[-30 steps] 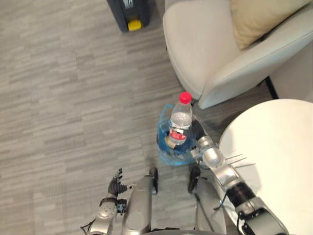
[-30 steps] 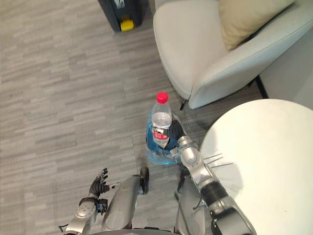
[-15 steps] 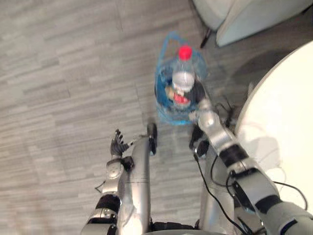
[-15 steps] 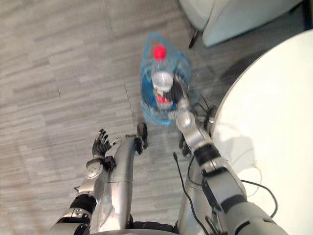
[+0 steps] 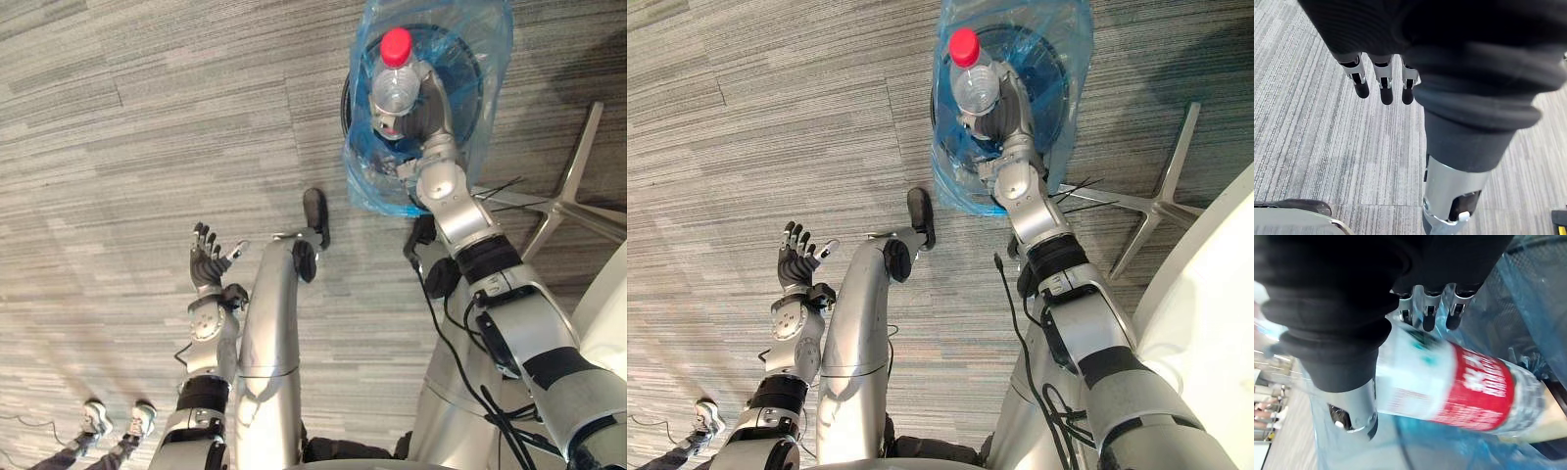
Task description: Gather rubbish on tea table into small bin, then transfer packed bag to large trash can.
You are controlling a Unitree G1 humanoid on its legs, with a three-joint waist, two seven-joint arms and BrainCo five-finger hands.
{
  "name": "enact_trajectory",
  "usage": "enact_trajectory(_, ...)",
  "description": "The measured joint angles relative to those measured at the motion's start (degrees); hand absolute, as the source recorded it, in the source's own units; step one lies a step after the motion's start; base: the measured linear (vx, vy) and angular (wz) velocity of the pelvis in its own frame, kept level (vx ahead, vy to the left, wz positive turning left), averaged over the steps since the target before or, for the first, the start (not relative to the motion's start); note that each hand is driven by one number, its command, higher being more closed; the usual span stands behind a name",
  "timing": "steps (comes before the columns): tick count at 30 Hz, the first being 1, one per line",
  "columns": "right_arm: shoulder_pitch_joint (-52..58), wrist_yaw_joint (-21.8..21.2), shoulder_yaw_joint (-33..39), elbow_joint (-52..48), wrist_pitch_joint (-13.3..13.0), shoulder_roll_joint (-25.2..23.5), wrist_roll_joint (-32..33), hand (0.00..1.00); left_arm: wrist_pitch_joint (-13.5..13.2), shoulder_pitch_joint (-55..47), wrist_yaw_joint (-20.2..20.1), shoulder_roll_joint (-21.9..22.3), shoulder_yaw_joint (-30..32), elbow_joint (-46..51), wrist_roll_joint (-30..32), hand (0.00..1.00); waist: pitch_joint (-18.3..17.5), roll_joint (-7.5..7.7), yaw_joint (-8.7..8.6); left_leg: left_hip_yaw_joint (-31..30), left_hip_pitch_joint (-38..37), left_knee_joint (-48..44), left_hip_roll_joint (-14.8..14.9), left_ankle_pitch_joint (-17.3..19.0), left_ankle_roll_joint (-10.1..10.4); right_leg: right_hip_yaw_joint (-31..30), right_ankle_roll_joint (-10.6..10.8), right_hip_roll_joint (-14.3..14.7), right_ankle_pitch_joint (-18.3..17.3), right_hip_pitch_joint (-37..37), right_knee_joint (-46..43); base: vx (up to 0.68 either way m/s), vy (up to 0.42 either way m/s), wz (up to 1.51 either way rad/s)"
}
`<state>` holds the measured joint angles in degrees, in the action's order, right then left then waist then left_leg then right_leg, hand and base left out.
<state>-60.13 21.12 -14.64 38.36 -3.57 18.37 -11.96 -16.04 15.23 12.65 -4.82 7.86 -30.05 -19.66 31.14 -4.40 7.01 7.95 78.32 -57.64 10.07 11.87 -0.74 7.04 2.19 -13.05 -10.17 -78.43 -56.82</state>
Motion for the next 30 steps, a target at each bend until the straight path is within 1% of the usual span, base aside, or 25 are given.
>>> enact_trajectory(3, 2.2, 0.1, 0.1, -2.4, 0.0, -0.2, -2.4, 0.0, 0.0, 0.0, 0.0, 0.1, -0.2, 0.0, 0.0, 0.0, 0.0, 0.06, -0.17, 0.2, -1.8, 1.9, 0.0, -0.6, 0.3, 0.6, 0.2, 0.1, 0.8, 2.0, 2.1, -0.07, 0.028, -0.01)
enact_trajectory(5, 4.5, 0.2, 0.3, -5.8, 0.1, -0.2, -3.8, 0.0, 0.0, 0.0, 0.0, 0.1, -0.6, 0.0, 0.1, 0.0, -0.1, 0.25, -0.42, 0.5, -3.0, 3.1, 0.0, -1.0, 0.1, 0.7, 0.4, 0.1, 1.2, 3.3, 3.4, -0.06, 0.032, 0.0)
enact_trajectory(7, 8.3, 0.9, 0.3, -11.6, 0.1, -0.5, -6.8, 0.0, 0.2, 0.0, 0.0, 1.1, -0.9, 0.1, 0.2, 0.0, -0.2, 0.42, -1.05, 0.8, -4.6, 4.3, 0.0, -1.2, -0.2, 0.7, 0.2, 0.4, 1.9, 5.0, 5.0, -0.04, 0.027, -0.04)
enact_trajectory(8, 9.4, 1.3, 0.3, -13.3, 0.1, -0.7, -7.0, 0.0, 0.3, 0.0, 0.0, 1.3, -0.8, 0.2, 0.3, 0.0, -0.2, 0.5, -1.33, 0.9, -5.0, 4.6, 0.0, -1.3, -0.3, 0.7, 0.2, 0.5, 2.0, 5.3, 5.3, -0.05, 0.033, -0.11)
enact_trajectory(9, 12.3, 1.8, 0.3, -17.2, -0.1, -1.2, -9.4, 0.0, 0.6, 0.0, 0.0, 1.2, -0.8, 0.2, 0.8, 0.0, -0.3, 0.72, -1.79, 1.2, -6.1, 5.0, 0.2, -1.3, -0.3, 0.6, 0.0, 0.8, 2.4, 6.3, 6.1, -0.03, 0.018, -0.11)
enact_trajectory(13, 16.7, 1.3, 0.1, -18.4, -0.2, -1.9, -14.1, 0.0, 0.6, -0.1, 0.0, 1.2, -0.5, 0.2, 1.9, 0.0, -0.4, 1.09, -2.18, 1.6, -7.6, 5.7, 0.6, -1.3, -0.3, 0.4, 0.0, 1.1, 2.4, 7.6, 6.9, -0.04, -0.001, -0.07)
enact_trajectory(16, 18.8, 0.4, -1.8, -17.2, -0.2, -3.0, -18.3, 0.0, 0.7, -0.1, 0.0, 1.1, 0.3, 0.2, 2.6, 0.0, -0.5, 1.23, -3.09, 1.6, -7.8, 6.0, 0.7, -1.3, -0.3, 0.5, 0.0, 1.3, 2.4, 7.8, 7.1, -0.05, -0.013, -0.02)
enact_trajectory(18, 19.0, -0.8, -3.4, -12.8, 0.1, -3.6, -21.9, 0.0, 0.7, -0.1, 0.0, 1.1, 0.7, 0.2, 2.6, 0.0, -0.4, 1.31, -3.2, 1.7, -7.8, 6.7, 0.7, -1.4, -0.1, 0.6, 0.0, 1.3, 2.4, 7.8, 7.7, -0.07, -0.016, -0.01)
enact_trajectory(21, 18.8, -1.9, -4.4, -7.6, 0.5, -4.2, -23.2, 0.0, 0.6, -0.1, 0.0, 1.1, 0.7, 0.2, 2.6, 0.0, -0.4, 1.37, -3.14, 1.6, -7.9, 7.2, 0.7, -1.4, 0.4, 0.8, 0.0, 1.4, 2.4, 7.7, 7.9, -0.06, -0.016, 0.02)
enact_trajectory(24, 17.3, -2.4, -4.4, -2.4, 1.7, -5.2, -24.2, 0.0, 0.5, 0.1, 0.0, 1.1, 0.9, -0.1, 2.6, 0.0, -0.4, 1.42, -3.13, 1.7, -7.5, 7.7, 0.7, -1.5, 0.7, 0.8, 0.0, 1.4, 2.4, 7.2, 8.1, -0.05, -0.014, 0.02)
enact_trajectory(25, 15.9, -2.4, -4.4, 0.2, 2.0, -5.9, -24.2, 1.0, 0.4, 0.1, 0.0, 1.1, 1.2, -0.1, 2.6, 0.0, -0.4, 1.43, -3.18, 1.6, -6.8, 7.8, 0.7, -1.6, 0.8, 0.9, 0.0, 1.3, 2.4, 6.5, 8.1, -0.04, -0.009, 0.02)
enact_trajectory(27, 13.4, -2.5, -4.4, 4.4, 2.5, -6.6, -24.3, 1.0, 0.4, 0.9, 0.0, 1.1, 1.3, -0.4, 2.4, 0.0, -0.3, 1.44, -3.16, 1.6, -5.2, 8.1, 0.4, -1.9, 1.0, 0.9, 0.0, 1.2, 2.4, 4.8, 7.9, -0.05, -0.009, 0.08)
enact_trajectory(29, 11.1, -2.5, -4.5, 8.1, 3.0, -6.9, -24.3, 1.0, 0.4, 2.1, 0.0, 1.1, 1.3, -1.0, 2.3, 0.0, -0.3, 1.46, -3.11, 1.4, -3.5, 8.5, -0.1, -2.7, 0.6, 0.9, 0.0, 0.9, 2.4, 2.8, 7.4, -0.04, -0.005, 0.16)
enact_trajectory(30, 9.8, -2.5, -4.6, 9.8, 3.7, -6.9, -24.6, 1.0, 0.4, 2.8, 0.0, 0.9, 1.2, -1.0, 2.1, 0.0, -0.3, 1.5, -2.98, 1.2, -2.4, 8.0, -0.1, -2.9, 0.3, 0.9, 0.0, 0.8, 2.4, 1.7, 6.7, -0.03, -0.003, 0.11)
